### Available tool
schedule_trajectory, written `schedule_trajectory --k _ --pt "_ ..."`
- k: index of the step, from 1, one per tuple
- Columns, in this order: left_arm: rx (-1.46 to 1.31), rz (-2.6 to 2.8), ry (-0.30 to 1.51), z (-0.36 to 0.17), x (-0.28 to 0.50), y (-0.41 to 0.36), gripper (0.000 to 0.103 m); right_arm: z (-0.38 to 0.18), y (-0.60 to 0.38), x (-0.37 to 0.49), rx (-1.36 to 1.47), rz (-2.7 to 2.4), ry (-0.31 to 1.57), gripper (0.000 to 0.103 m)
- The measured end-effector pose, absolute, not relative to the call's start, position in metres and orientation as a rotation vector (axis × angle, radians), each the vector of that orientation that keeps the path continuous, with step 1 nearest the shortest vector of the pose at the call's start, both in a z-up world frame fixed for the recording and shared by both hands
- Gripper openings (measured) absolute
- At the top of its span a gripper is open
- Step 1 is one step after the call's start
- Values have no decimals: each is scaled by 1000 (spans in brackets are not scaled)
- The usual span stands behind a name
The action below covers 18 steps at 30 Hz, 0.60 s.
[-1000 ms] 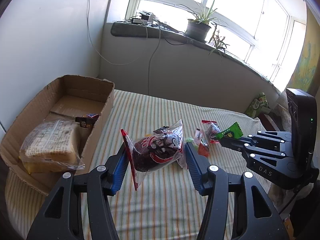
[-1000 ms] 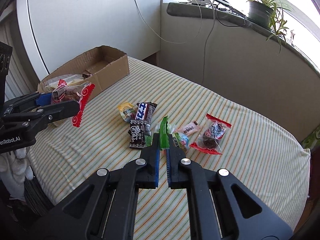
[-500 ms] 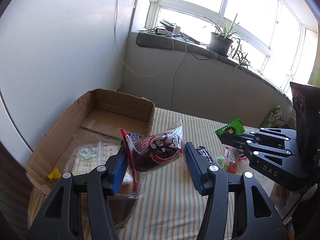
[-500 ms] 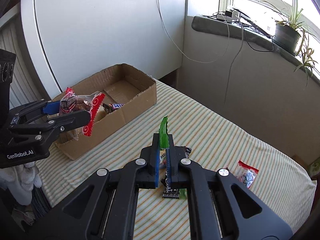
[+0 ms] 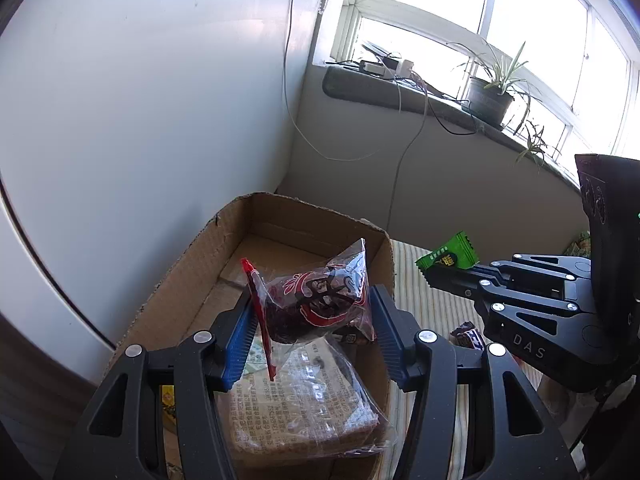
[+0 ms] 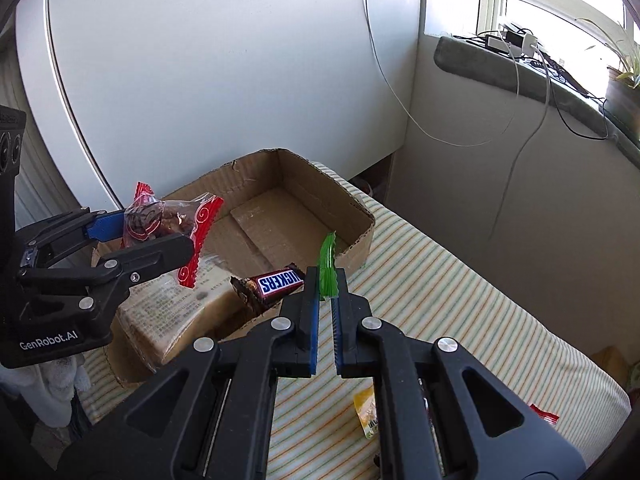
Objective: Organize snacks
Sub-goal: 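Carry both candies over the box and open both grippers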
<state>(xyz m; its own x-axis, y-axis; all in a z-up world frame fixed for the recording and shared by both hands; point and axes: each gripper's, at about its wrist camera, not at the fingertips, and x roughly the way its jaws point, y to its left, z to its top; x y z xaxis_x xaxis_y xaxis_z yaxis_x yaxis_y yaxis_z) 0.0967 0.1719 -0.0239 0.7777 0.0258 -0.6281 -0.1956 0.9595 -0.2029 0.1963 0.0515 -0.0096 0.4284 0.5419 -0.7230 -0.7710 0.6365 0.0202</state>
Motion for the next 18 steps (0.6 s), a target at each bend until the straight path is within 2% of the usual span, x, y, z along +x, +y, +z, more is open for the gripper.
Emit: schedule_trajectory --k 16,18 --pt "-276 163 680 -27 107 189 57 -29 100 213 -366 883 797 5" --pt "-282 169 678 -26 106 191 59 -29 102 213 -373 882 793 9"
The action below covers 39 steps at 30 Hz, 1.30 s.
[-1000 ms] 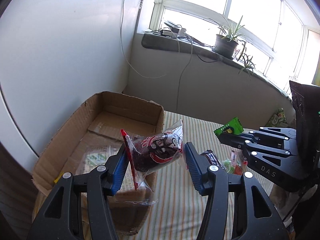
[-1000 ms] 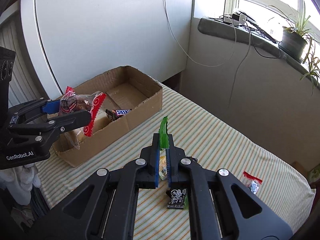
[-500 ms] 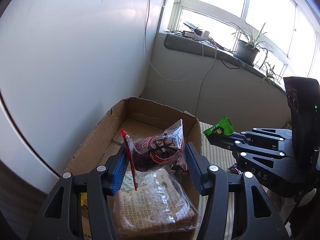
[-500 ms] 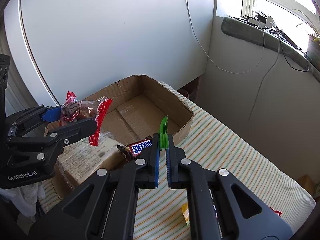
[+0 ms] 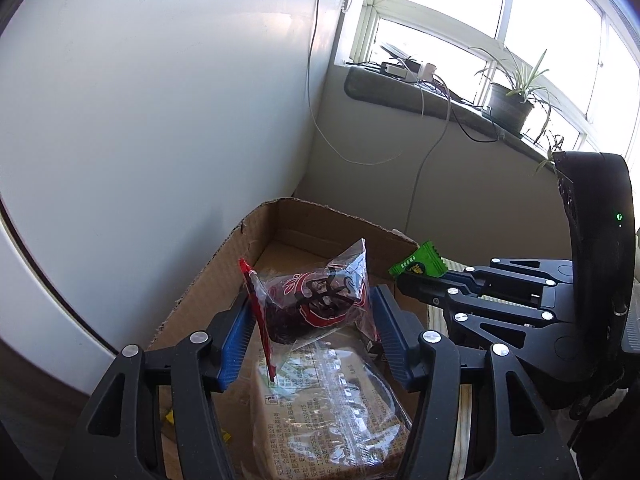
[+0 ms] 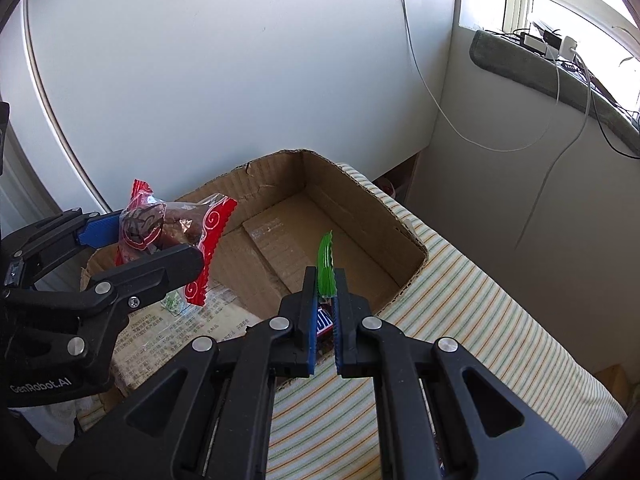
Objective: Organize snacks
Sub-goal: 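Carry both candies over the box and open both grippers, then move both grippers back from the box to the remaining snacks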
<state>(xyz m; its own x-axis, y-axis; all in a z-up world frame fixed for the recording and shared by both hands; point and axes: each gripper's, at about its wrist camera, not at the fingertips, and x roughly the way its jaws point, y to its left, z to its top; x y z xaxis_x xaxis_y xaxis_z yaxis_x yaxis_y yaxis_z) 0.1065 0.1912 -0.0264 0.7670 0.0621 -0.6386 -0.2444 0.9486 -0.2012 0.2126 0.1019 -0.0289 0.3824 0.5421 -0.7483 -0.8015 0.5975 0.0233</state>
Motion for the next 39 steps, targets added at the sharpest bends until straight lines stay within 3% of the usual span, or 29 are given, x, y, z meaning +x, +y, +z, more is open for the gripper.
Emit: schedule_trajectory --k 1,2,4,7,10,23,25,39 --pt "-283 173 679 -26 107 192 61 -29 102 212 -376 878 789 23" --pt "-285 178 677 -26 106 194 63 -28 102 212 -379 871 781 45" --pt "-289 184 673 -25 106 195 65 -25 100 211 -376 864 759 61" --pt "-282 193 668 -23 104 196 65 -22 98 211 -371 861 752 63" --pt "-282 197 661 -21 103 196 65 -20 96 210 -382 846 744 75" --pt "-270 191 635 -6 91 181 65 -8 73 198 -406 810 728 92" --pt "-265 182 627 -4 87 175 75 -5 62 195 -404 800 719 92" --pt "-248 48 640 -8 78 112 75 12 -64 180 -318 658 697 96"
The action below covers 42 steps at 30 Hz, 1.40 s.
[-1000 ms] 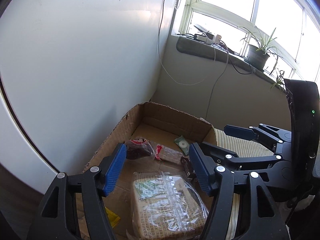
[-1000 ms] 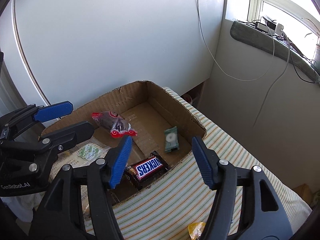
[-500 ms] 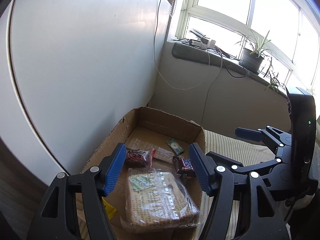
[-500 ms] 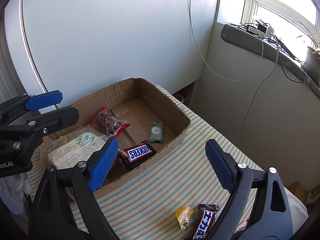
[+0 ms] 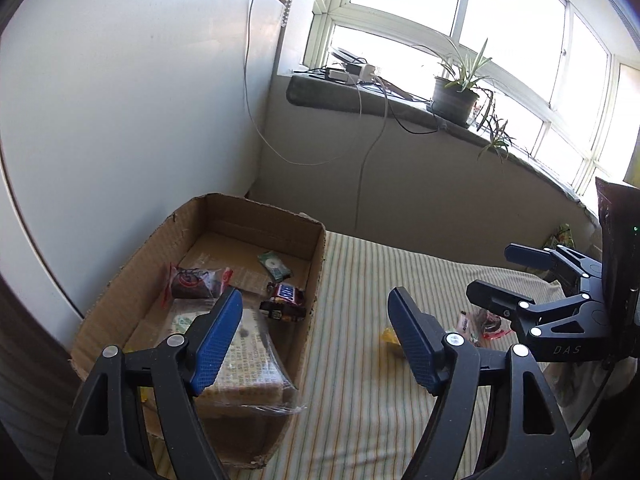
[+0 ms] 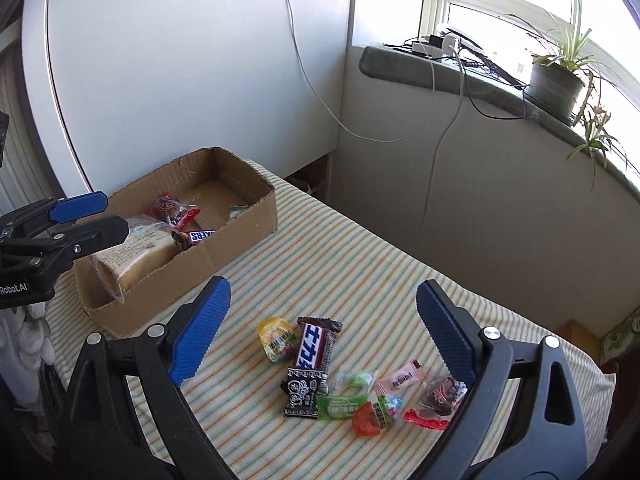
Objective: Organize snacks
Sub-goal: 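Move both grippers back from the box to the remaining snacks, then grasp the black-and-white packet with the left gripper while the right gripper grasps the orange packet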
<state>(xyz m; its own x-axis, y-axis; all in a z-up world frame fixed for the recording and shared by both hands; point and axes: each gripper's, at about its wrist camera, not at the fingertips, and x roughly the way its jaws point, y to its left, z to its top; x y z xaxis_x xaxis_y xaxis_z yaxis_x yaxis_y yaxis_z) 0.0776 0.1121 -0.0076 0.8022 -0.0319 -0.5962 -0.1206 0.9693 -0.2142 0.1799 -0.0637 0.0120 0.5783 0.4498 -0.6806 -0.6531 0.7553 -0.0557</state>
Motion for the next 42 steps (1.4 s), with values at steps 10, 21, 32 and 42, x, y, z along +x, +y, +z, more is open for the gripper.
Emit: schedule_trajectory --k 10,21,32,42 --pt "-260 -52 694 -26 78 66 72 -2 -152 175 -254 524 740 96" --pt "-240 -182 805 -57 88 9 39 -42 -181 156 -159 585 868 80" --pt "-237 -180 873 -76 116 -14 38 -77 -166 176 -150 614 945 62" --pt "-183 -152 899 -87 131 -22 35 -88 -156 185 -185 622 950 60"
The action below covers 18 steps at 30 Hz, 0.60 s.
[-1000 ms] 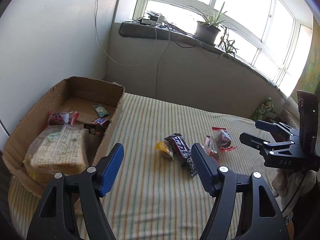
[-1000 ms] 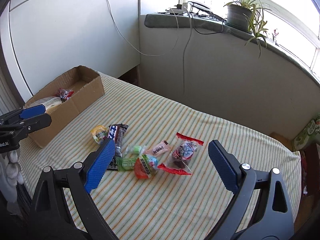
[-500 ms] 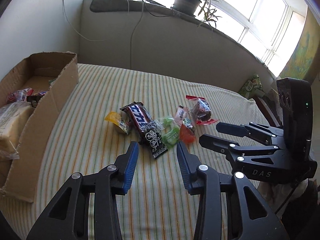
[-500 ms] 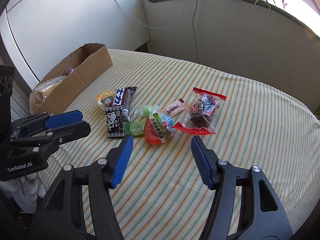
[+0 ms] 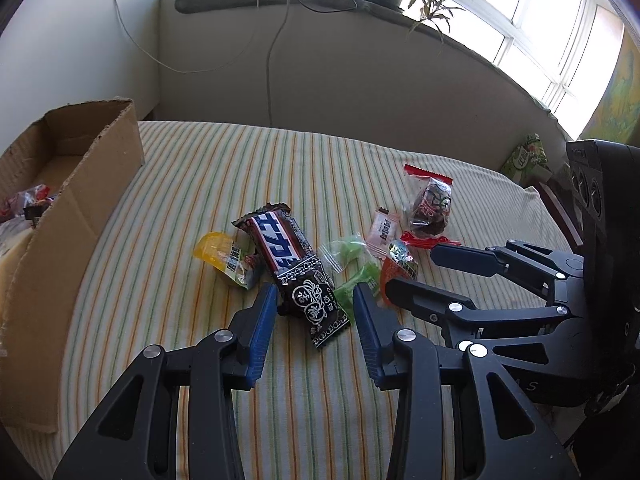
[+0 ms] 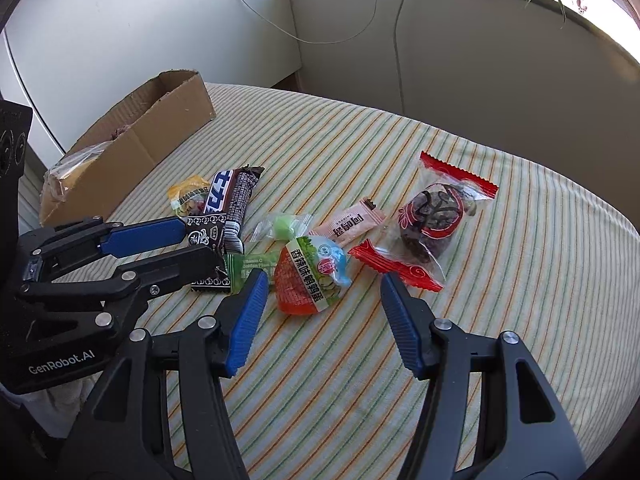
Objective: Organize snacks
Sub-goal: 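Grasp the black-and-white packet with the left gripper while the right gripper grasps the orange packet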
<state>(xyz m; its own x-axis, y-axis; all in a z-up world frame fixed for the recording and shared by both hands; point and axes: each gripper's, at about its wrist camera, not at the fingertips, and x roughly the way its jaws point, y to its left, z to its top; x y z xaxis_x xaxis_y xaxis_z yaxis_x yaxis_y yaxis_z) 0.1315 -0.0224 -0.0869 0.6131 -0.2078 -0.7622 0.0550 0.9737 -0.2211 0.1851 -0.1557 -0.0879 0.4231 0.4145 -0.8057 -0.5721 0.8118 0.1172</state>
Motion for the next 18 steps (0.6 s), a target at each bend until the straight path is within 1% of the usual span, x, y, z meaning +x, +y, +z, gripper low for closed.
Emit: schedule_trajectory --k 1,2,4,6,8,10,13,17,18 --pt "-175 -152 903 -89 133 -25 31 -89 -155 186 -188 623 952 57" --pt "-169 -151 907 -90 133 -26 30 -90 -153 187 -191 624 955 52" --pt "-162 -149 908 -93 133 -24 28 -93 -152 189 -191 627 965 47" --pt "-159 -151 908 -94 133 -23 25 -94 -151 191 -185 627 965 46" --pt "-164 -161 906 -95 132 -20 24 -94 -151 191 -181 629 965 39" --pt "-162 -166 903 -94 131 -18 19 -94 -151 191 -177 630 965 39" --pt "-166 -171 899 -94 128 -14 13 -94 -150 191 -176 631 964 38" --pt "-171 -174 894 -93 123 -9 12 -92 -153 189 -167 623 957 37" --pt "-173 -177 894 -93 123 -8 10 -92 -154 189 -164 622 956 37"
